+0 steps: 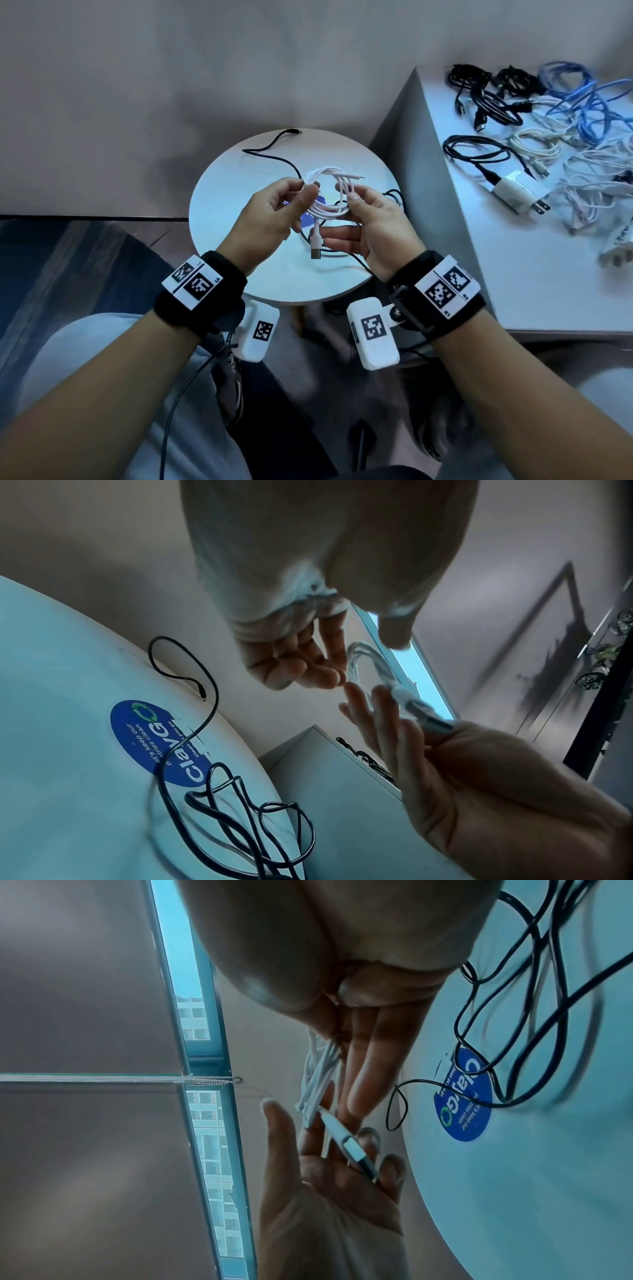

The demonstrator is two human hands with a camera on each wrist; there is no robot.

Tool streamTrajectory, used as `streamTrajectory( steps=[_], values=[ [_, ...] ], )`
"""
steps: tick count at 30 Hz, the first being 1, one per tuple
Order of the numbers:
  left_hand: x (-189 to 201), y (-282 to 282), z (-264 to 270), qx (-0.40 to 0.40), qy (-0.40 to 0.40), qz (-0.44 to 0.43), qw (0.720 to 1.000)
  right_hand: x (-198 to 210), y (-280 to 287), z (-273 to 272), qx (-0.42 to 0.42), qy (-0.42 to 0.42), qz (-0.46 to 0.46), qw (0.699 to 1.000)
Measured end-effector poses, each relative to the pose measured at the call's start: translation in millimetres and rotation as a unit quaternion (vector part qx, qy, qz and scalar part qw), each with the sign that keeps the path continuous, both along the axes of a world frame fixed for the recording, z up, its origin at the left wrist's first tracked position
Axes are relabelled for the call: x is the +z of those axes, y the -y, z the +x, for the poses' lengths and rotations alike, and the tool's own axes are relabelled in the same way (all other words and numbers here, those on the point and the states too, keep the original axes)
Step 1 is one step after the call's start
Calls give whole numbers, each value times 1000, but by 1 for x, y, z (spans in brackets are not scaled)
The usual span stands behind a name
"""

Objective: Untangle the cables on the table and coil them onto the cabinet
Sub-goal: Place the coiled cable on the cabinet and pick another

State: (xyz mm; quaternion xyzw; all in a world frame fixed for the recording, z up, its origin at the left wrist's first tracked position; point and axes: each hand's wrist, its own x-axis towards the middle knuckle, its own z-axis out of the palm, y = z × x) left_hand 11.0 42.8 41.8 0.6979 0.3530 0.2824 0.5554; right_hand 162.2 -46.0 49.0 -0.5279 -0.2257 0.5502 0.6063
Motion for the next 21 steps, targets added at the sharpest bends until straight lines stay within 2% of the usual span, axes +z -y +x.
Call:
streamTrajectory(
  steps=[4,6,9,14,18,21],
  values=[
    [-4,-1,-1,-5,-32,-35,999,20,1,11,-45,34,23,998],
    [-11,2,-1,-52,-108,19,993,35,4,26,-77,54,39,995],
    [-28,16,1,-150,-209,109,960,62,9,56,-110,76,49,990],
    [-50,55,9,-314,-286,124,897,95,16,115,-179,124,40,975],
    [-68,78,11,-375,-330,198,843,107,27,166,-244,153,12,957],
    [-75,85,11,-389,-340,221,827,108,36,207,-302,167,-53,937]
  ],
)
